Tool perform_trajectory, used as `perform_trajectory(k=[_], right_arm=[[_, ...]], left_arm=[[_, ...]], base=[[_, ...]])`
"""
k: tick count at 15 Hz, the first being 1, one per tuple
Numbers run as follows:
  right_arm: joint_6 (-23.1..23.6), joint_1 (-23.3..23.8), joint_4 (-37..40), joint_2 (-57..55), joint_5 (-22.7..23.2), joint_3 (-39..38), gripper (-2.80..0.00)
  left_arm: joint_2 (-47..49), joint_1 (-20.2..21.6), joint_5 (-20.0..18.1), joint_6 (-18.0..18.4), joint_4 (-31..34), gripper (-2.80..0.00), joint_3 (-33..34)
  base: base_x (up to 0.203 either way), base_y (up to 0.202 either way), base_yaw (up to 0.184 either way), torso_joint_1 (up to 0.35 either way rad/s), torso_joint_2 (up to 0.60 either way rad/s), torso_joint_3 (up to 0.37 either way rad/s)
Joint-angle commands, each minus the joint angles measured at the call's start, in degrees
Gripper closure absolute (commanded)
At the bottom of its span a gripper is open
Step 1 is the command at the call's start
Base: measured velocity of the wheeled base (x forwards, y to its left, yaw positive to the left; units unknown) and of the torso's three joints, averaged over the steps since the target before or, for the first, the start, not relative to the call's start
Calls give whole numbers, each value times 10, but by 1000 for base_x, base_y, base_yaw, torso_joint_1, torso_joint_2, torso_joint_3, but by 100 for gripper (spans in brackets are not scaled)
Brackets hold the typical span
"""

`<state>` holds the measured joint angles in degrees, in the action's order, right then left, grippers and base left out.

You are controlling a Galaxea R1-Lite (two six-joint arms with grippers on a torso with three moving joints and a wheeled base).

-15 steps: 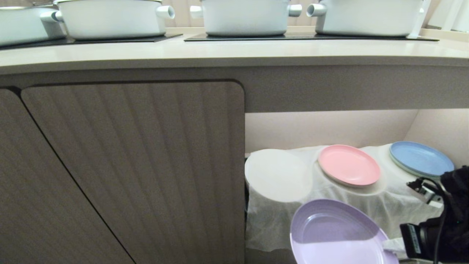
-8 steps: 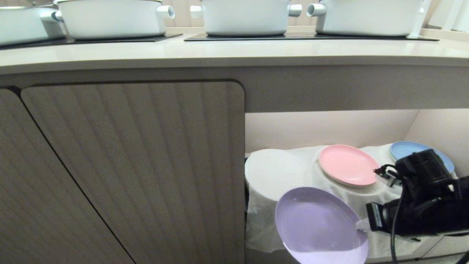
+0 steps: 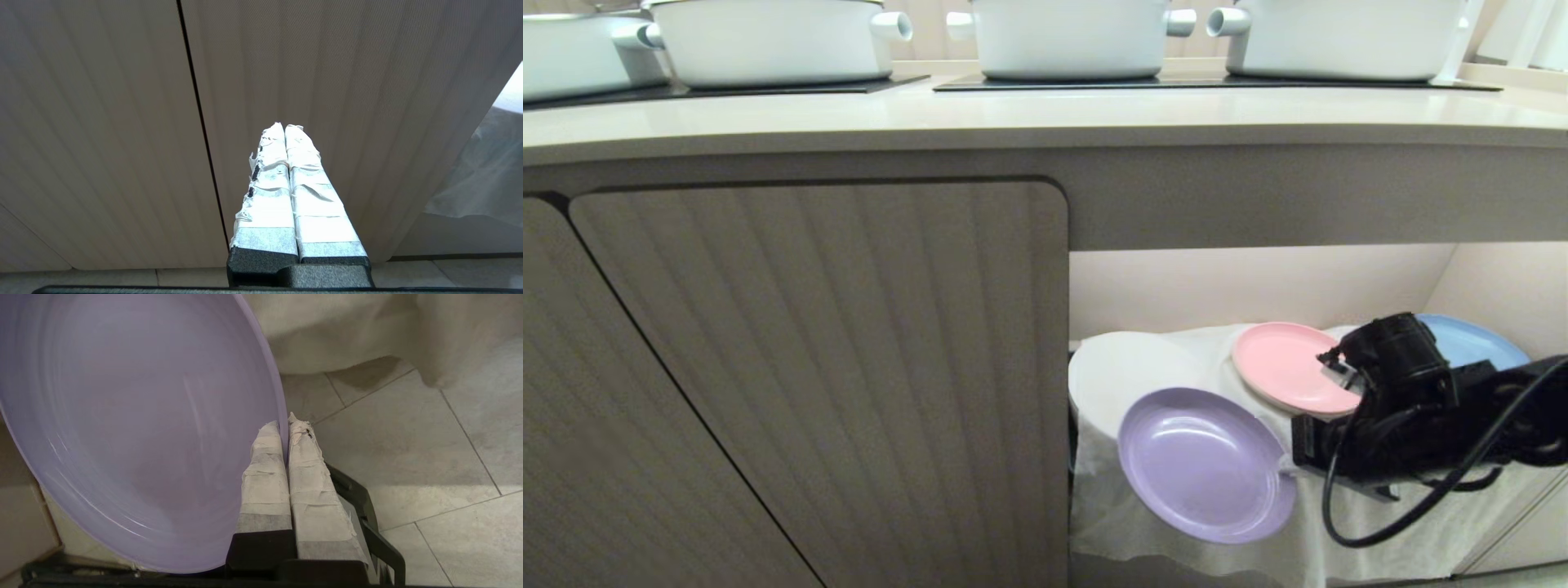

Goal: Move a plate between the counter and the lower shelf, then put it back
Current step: Put the plate in the cupboard

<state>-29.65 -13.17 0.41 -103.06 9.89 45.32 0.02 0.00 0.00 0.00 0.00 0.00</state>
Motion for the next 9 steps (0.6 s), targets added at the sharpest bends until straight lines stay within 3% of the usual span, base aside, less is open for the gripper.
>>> perform_trajectory(k=[1,4,9], right_arm=[[-8,-1,1,-26,-9,22,0],[-29,-3,2,-48,-31,48,0],[-107,-31,-1,-81,-62,87,0]], left_arm=[[0,0,0,0,0,0,0],[0,0,0,0,0,0,0],[0,0,0,0,0,0,0]], base=[[0,0,0,0,0,0],[0,0,0,0,0,0],[0,0,0,0,0,0]])
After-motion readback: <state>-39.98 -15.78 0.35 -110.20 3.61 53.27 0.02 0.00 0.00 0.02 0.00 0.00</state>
